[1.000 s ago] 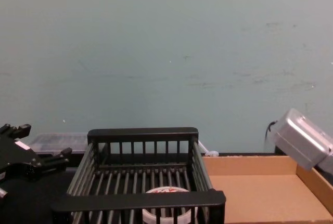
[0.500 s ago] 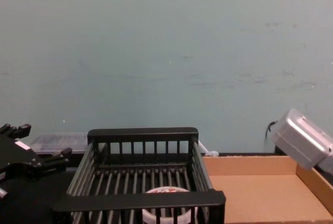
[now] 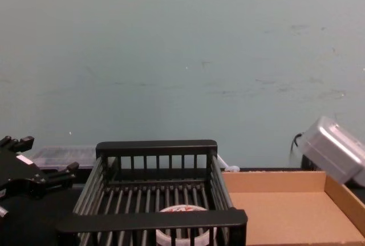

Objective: Pick up the white tape and place it into the black box , Pick up the silver tape and place it into the brown box.

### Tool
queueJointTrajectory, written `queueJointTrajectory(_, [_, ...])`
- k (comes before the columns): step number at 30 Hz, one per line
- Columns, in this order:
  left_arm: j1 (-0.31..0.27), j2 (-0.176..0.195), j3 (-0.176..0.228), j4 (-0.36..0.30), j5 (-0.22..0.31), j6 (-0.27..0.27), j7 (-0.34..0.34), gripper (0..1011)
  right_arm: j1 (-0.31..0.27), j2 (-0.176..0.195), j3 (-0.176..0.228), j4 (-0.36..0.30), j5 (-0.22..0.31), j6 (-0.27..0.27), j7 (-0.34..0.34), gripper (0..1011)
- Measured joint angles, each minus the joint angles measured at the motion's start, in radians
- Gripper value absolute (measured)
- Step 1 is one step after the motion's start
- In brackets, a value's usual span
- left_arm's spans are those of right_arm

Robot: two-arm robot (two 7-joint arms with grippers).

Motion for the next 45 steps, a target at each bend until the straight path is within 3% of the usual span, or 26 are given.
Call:
queueJointTrajectory(12, [0.0,0.0,0.0,0.0,0.0,0.0,0.0,1001,-0.013,0.024,0.029,-0.036,0.036,-0.01,-0.002,146])
queueJointTrajectory(25, [0.0,0.0,0.0,0.0,0.0,0.0,0.0,1001,-0.03,0.051,0.095,-0.067,0.068,-0.017,-0.059,146])
queueJointTrajectory(34, [0.0,0.0,0.0,0.0,0.0,0.0,0.0,1001,-0.024,0.047,0.139,-0.037,0.069,-0.015,-0.108,146])
queueJointTrajectory(45, [0.0,0.0,0.0,0.0,0.0,0.0,0.0,1001,0.003,0.006,0.19,0.043,0.057,-0.004,-0.162,146])
